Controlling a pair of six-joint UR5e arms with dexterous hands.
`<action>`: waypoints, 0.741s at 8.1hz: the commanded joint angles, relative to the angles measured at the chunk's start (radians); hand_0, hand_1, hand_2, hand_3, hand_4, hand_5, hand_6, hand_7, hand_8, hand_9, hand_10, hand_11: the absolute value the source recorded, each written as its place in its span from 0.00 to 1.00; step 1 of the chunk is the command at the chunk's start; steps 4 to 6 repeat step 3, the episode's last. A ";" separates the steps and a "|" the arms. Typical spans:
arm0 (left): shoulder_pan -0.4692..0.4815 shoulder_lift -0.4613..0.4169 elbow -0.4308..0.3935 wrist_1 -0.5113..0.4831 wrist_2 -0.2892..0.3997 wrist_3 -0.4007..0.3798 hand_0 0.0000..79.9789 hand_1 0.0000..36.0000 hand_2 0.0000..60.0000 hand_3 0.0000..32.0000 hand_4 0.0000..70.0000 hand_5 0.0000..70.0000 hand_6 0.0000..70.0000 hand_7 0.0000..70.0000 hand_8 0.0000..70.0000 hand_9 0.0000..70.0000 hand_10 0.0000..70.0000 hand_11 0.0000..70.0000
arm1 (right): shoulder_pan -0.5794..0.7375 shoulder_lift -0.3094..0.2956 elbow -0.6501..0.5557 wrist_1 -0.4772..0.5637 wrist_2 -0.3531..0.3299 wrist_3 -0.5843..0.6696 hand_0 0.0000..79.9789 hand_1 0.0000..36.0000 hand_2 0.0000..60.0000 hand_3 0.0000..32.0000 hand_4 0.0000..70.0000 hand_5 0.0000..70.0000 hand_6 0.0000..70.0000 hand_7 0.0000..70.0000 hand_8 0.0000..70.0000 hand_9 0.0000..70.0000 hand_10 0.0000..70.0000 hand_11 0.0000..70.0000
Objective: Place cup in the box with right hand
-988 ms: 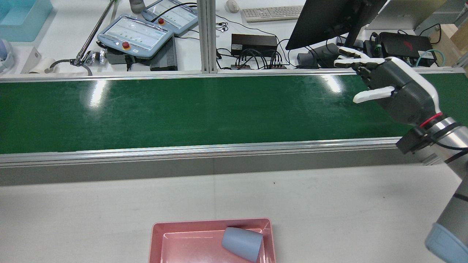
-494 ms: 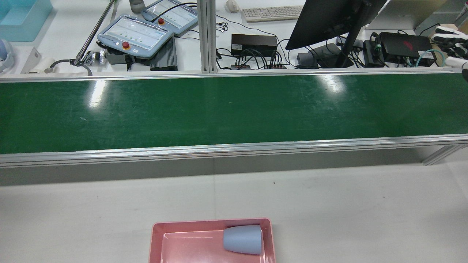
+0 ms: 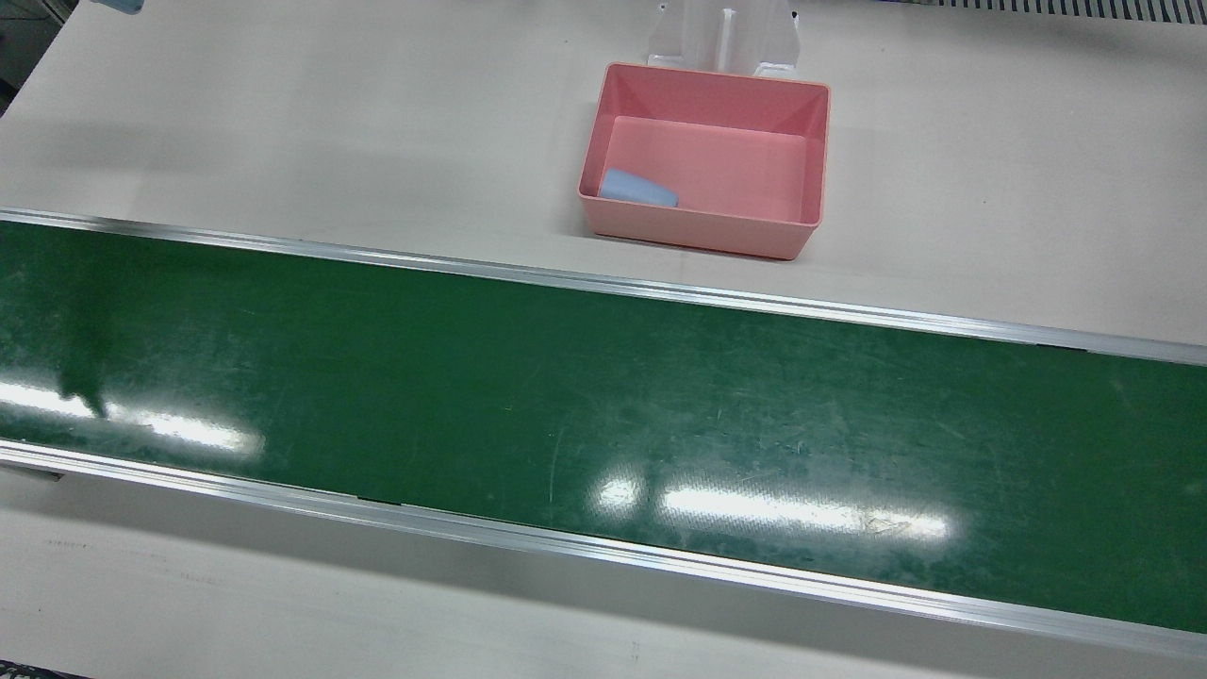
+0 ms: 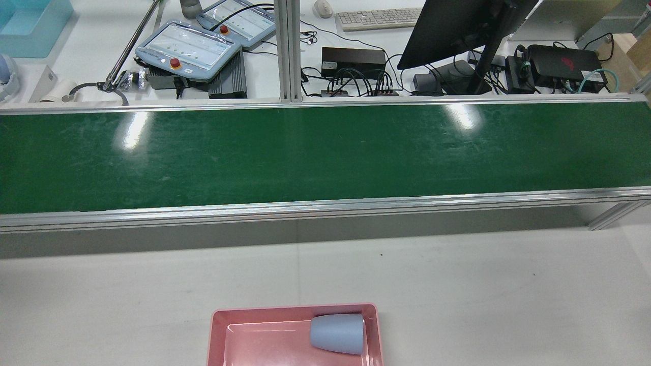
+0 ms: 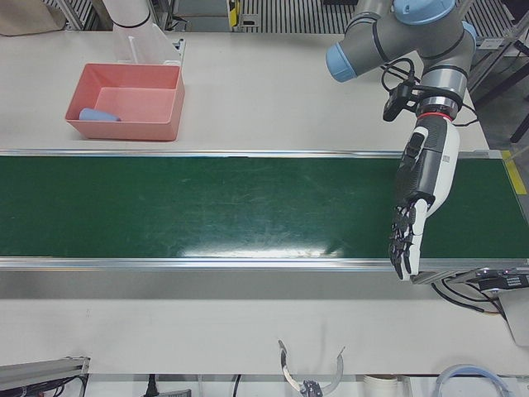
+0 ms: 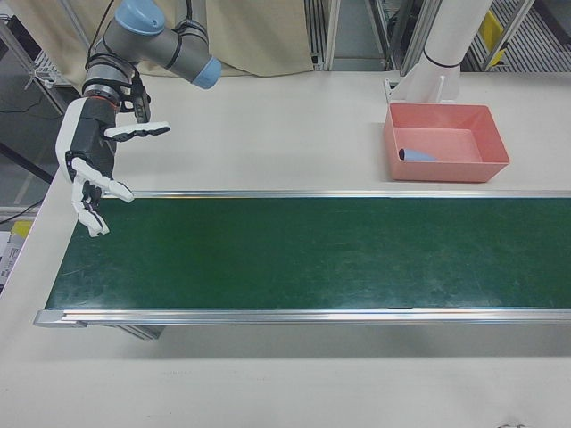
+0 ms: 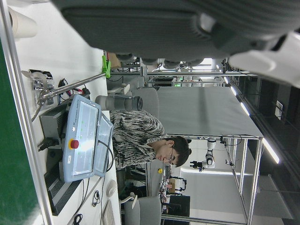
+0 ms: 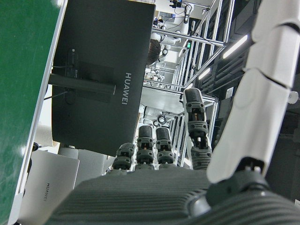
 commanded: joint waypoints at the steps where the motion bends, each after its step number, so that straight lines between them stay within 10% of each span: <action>1: 0.000 0.000 -0.001 0.000 0.000 0.000 0.00 0.00 0.00 0.00 0.00 0.00 0.00 0.00 0.00 0.00 0.00 0.00 | 0.016 -0.008 -0.008 0.020 -0.001 0.001 0.70 0.35 0.00 0.00 0.38 0.09 0.10 0.34 0.17 0.31 0.10 0.17; 2: 0.000 0.000 -0.001 0.000 0.000 0.000 0.00 0.00 0.00 0.00 0.00 0.00 0.00 0.00 0.00 0.00 0.00 0.00 | 0.021 -0.011 -0.007 0.020 -0.001 0.002 0.67 0.46 0.16 0.00 0.34 0.09 0.10 0.35 0.17 0.31 0.10 0.17; 6: 0.000 0.000 -0.001 0.002 0.000 0.000 0.00 0.00 0.00 0.00 0.00 0.00 0.00 0.00 0.00 0.00 0.00 0.00 | 0.024 -0.014 -0.007 0.020 -0.001 0.002 0.70 0.42 0.08 0.00 0.37 0.10 0.10 0.35 0.17 0.31 0.10 0.16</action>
